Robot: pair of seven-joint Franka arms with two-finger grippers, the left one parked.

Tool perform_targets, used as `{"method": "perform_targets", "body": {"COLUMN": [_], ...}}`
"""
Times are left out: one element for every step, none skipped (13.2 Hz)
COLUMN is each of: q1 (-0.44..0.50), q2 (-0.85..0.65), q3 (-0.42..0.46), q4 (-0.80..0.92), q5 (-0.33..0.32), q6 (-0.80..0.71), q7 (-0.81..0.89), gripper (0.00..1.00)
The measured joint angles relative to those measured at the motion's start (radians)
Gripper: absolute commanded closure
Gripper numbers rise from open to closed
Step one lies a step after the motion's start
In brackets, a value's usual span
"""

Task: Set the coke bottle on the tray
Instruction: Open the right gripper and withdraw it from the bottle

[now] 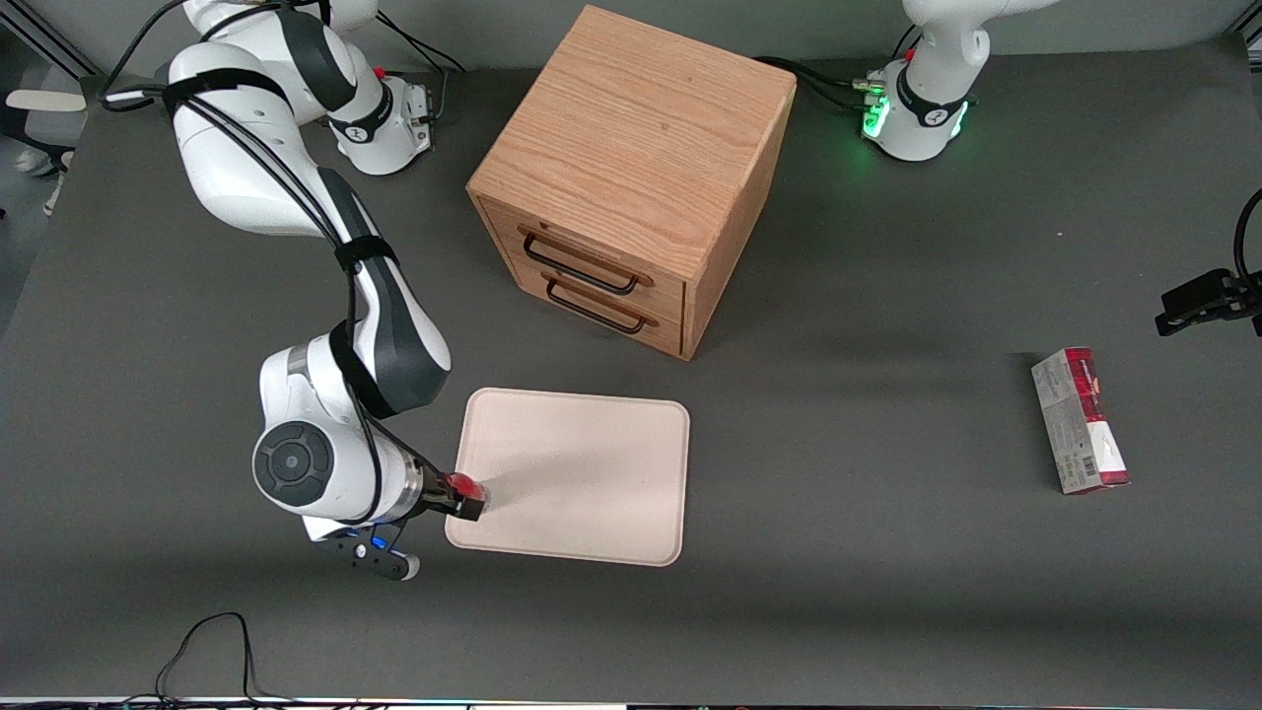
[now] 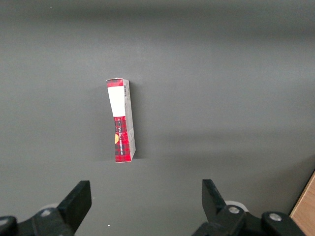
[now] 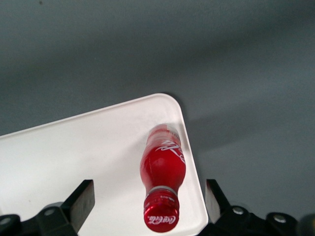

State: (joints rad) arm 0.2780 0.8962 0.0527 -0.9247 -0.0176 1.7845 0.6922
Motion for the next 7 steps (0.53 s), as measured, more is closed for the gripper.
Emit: {"method": "perform_targets", "body": {"q1": [-0.009,-0.028,-0.051,-0.078,-0.107,-0.137,-0.166], "q2": [-0.011,-0.034,-0.068,-0.114,-0.174,-0.245,-0.323], "q3": [-0.004,-0.005,-0.005,-0.005,-0.006,-0.006,-0.006], "q4": [0.006,0.006,0.002,-0.017,-0.059,-0.123,-0.201], "q5": [0.0,0.0,0.0,0.001,0.003,0.004,0.006], "q6": [-0.009,-0.048,-0.102,-0.151,-0.186,-0.202,-0.21], "q7": [-0.001,-0.025,-0.085,-0.148,-0.204,-0.261,-0.321], "gripper": [0.0,0.0,0.0,0.0,0.0,0.0,0.0]}}
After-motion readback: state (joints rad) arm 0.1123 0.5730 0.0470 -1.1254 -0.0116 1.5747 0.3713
